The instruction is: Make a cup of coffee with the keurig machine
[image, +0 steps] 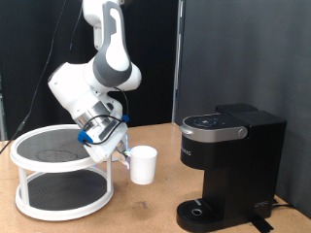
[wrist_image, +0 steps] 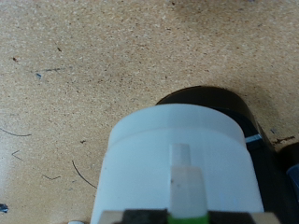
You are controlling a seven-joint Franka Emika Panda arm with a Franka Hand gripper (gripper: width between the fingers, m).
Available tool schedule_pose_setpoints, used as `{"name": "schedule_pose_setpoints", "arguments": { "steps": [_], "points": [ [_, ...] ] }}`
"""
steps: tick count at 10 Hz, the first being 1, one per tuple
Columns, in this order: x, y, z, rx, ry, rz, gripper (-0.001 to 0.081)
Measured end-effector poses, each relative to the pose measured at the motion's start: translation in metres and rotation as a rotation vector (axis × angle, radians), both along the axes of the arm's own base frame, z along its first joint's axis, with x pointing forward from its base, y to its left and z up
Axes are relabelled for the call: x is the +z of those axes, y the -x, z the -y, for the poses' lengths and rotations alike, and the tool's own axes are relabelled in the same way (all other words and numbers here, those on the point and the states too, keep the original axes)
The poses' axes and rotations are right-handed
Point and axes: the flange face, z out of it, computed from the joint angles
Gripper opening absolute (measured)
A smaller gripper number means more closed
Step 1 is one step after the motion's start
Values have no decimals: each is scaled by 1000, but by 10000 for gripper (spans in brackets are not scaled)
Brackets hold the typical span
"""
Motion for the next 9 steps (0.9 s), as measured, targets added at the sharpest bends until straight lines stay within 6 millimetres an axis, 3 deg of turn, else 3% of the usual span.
{"name": "schedule_pose_setpoints", "arguments": {
  "steps": [3,9],
  "points": [
    [-13,-12,-23,36,25,-15,7],
    [-41,-25,-93,78,37,-2,7]
  ]
}}
